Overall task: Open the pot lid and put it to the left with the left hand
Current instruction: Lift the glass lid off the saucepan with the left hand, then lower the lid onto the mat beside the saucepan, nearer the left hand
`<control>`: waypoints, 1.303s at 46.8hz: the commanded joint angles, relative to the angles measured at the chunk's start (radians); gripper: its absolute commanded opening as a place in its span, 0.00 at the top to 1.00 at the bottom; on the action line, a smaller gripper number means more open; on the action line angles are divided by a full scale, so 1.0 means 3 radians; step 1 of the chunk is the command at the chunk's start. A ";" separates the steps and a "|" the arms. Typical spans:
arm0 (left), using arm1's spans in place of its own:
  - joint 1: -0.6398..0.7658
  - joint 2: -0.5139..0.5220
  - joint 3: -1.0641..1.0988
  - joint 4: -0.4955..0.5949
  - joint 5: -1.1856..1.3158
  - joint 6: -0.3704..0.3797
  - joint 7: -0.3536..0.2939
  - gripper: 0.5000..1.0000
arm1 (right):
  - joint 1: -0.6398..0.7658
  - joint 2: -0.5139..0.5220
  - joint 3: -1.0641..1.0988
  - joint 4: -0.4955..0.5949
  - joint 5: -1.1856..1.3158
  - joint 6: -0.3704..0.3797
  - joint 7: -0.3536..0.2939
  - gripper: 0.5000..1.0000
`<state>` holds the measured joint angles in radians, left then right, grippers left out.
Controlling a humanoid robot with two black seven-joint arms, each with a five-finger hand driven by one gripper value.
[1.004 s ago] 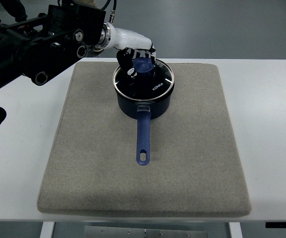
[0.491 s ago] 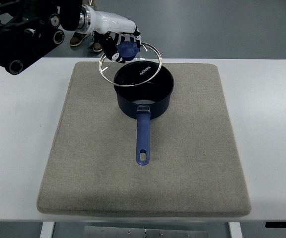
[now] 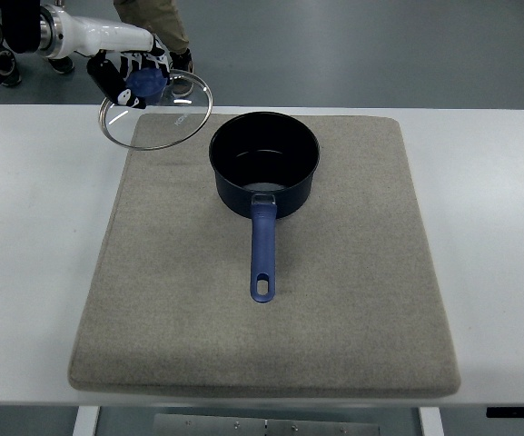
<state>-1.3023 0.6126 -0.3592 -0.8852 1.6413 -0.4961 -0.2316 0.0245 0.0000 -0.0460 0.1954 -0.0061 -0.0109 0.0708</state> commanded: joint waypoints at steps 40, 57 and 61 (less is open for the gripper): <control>0.0608 -0.0068 0.0185 0.0026 0.0057 0.0488 -0.0077 1.00 | 0.0000 0.0000 0.0000 -0.0002 0.0000 0.0001 -0.0001 0.17; 0.0613 -0.0099 0.0190 0.0036 0.0062 0.0488 -0.0067 0.74 | 0.0000 0.0000 -0.0005 0.0003 0.0000 0.0001 -0.0001 0.17; 0.0614 -0.0099 0.0190 0.0041 0.0057 0.0488 -0.0067 0.60 | 0.0000 0.0000 0.0000 -0.0002 0.0000 0.0001 -0.0001 0.17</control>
<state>-1.1187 0.5828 -0.3021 -0.8742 1.6597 -0.3498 -0.2515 0.0245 0.0000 -0.0464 0.1952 -0.0061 -0.0106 0.0708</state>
